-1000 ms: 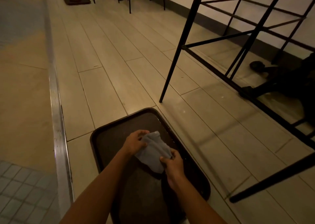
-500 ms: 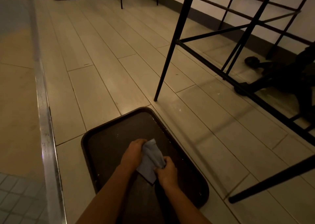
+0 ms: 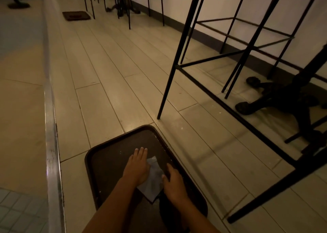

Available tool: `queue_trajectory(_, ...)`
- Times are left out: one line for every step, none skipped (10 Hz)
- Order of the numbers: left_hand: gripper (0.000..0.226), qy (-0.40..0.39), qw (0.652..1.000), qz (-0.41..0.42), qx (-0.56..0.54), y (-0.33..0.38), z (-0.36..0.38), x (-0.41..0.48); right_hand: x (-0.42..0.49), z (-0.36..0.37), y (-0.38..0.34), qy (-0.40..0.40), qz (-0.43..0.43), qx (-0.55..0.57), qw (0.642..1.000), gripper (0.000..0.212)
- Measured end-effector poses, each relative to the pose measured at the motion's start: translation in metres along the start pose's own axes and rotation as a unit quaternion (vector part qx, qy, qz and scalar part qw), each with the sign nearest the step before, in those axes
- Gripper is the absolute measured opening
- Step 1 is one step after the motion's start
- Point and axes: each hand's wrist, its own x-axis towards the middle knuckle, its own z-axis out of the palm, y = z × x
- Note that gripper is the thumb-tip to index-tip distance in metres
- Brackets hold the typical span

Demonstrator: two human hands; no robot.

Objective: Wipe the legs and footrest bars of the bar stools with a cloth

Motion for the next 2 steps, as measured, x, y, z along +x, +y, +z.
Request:
queue_trajectory(0.06, 0.052, 0.998, 0.009, -0.017, 0.024, -0.039, -0.005, -0.007, -0.032, -0.024, 0.046, -0.071, -0.074, 0.994, 0.051)
queue_trajectory(0.059, 0.083, 0.996, 0.033, -0.023, 0.051, -0.088, -0.014, -0.023, -0.076, -0.061, 0.078, -0.143, -0.152, 0.975, 0.048)
